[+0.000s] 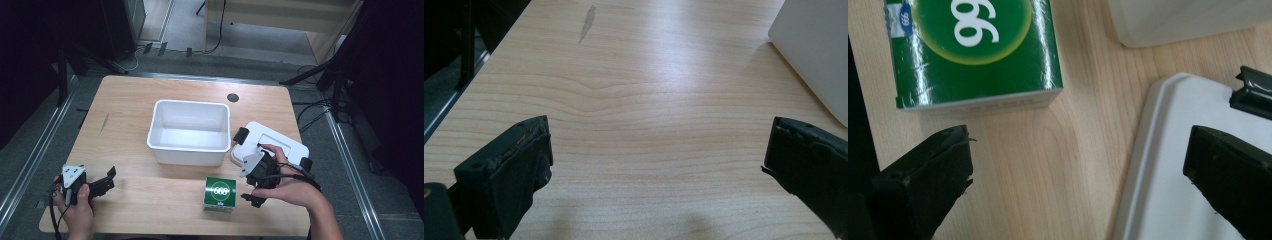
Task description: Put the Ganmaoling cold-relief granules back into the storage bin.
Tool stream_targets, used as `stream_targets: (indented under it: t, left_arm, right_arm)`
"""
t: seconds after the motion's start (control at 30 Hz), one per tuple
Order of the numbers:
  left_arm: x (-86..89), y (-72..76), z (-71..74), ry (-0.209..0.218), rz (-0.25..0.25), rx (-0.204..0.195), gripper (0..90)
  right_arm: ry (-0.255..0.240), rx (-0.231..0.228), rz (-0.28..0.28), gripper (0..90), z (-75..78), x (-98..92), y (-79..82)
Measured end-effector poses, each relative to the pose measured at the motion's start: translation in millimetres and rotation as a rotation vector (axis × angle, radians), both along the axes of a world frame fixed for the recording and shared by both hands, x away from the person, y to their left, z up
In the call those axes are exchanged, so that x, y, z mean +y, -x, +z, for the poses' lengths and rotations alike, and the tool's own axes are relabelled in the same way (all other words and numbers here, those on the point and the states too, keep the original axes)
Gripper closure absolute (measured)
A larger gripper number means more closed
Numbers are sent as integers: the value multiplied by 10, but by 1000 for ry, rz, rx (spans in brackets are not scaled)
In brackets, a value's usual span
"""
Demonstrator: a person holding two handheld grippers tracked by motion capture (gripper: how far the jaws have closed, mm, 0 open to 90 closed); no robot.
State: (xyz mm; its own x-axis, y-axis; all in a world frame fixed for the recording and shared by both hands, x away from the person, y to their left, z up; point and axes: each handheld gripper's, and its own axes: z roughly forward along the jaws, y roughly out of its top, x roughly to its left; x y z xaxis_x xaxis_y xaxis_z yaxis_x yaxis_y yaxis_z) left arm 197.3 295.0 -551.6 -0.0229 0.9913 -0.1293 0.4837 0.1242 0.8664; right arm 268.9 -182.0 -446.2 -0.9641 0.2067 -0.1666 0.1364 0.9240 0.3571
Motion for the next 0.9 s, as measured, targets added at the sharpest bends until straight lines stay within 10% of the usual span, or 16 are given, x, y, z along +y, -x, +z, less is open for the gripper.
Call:
stream_targets:
  t: [0.9]
  left_arm:
    - [-3, -6, 0, -2, 2, -2, 0]
  right_arm:
    - [24, 62, 93, 0, -38, 509, 219]
